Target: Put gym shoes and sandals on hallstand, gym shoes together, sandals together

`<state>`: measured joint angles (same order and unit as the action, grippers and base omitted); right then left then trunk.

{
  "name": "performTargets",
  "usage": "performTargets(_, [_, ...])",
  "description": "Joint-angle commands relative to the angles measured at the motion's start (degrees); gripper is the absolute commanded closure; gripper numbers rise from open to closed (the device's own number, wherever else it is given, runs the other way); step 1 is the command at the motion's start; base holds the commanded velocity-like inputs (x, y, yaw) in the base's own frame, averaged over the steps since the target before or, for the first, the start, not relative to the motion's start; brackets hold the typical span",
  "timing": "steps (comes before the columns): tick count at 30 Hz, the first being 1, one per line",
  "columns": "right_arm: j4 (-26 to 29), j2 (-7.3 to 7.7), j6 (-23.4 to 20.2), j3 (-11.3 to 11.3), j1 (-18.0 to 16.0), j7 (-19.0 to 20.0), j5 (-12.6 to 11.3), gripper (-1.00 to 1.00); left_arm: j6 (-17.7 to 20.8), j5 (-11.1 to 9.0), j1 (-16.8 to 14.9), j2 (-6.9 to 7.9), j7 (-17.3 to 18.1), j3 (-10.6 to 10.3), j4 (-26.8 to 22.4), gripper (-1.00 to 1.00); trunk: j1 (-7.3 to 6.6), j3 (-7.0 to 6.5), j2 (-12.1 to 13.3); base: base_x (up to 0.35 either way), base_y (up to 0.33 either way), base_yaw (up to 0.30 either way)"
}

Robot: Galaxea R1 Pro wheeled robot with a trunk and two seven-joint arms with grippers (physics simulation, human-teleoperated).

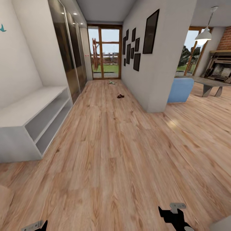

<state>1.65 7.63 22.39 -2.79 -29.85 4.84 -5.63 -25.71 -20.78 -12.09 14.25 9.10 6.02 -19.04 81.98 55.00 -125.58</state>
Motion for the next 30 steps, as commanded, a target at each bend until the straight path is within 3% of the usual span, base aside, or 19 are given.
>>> performTargets(1, [-0.07,0.02,0.19,-0.28,-0.04,0.35,-0.60,-1.00,-0.04,-0.60,-0.03,-0.01,0.57,0.14,0.06,-1.00,0.03,0.05,-0.02,0.338,0.000,0.000])
performTargets(30, [0.02,0.02,0.28,-0.20,-0.04,0.31,-0.70,-1.00,-0.04,-0.93,-0.03,0.09,0.57,0.20,0.06,-1.00,0.03,0.05,-0.02,0.338,0.000,0.000])
